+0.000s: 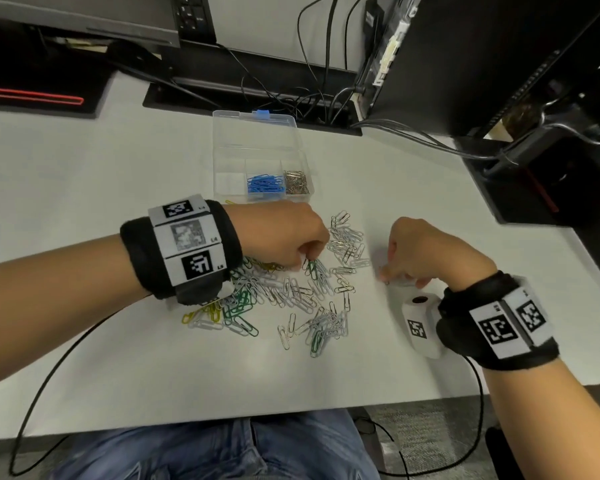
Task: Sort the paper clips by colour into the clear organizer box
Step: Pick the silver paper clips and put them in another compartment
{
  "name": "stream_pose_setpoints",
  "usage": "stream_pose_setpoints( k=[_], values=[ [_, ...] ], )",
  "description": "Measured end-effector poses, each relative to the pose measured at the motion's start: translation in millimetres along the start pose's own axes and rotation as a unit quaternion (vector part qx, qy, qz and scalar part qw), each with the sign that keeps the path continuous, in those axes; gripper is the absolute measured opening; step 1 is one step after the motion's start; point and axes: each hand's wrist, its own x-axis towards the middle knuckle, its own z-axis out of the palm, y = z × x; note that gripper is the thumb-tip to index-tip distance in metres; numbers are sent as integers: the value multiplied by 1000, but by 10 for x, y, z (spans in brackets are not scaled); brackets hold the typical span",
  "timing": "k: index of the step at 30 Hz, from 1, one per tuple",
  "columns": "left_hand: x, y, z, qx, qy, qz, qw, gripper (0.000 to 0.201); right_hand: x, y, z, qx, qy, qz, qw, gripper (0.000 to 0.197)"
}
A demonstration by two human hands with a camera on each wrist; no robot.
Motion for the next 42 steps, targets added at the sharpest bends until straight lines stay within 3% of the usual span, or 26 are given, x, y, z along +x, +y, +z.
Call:
stream_pose_setpoints(
  k=[3, 8, 12, 14, 17, 20, 27, 32, 35, 38, 42],
  values=[
    [18, -11, -4, 11, -13, 11, 1000, 20, 19, -54, 42, 12, 3, -17, 1000, 10],
    [24, -55, -22, 21, -3, 3, 1000, 16, 28, -163, 81, -6, 1, -58, 998, 22],
    [9, -50, -13, 10, 17, 2, 1000, 19, -7, -153, 20, -12, 29, -79, 996, 9],
    [11, -37, -13, 21, 14, 19, 1000, 22, -44, -86, -25, -11, 50, -78, 996, 10],
    [40, -22, 5, 63, -2, 30, 998, 16, -114, 26, 3, -36, 26, -82, 996, 21],
    [30, -59, 1, 78, 15, 14, 997, 12, -170, 50, 102, -24, -5, -107, 994, 21],
    [-15, -102, -47, 50, 52, -43, 996, 11, -97, -37, 102, -26, 19, -129, 991, 11],
    [57, 70, 3, 24, 56, -74, 995, 22, -18, -53, 74, -42, -18, -134, 990, 13],
    [127, 99, 22, 55, 56, -95, 992, 33, 33, -140, -12, -27, 43, -171, 984, 17],
    [156, 85, 11, 54, 40, -102, 993, 35, 96, -320, -164, 8, 162, -224, 961, 17],
    [112, 57, 9, 28, 53, -94, 994, 12, 254, -634, -328, 78, 240, -277, 927, 12]
  ],
)
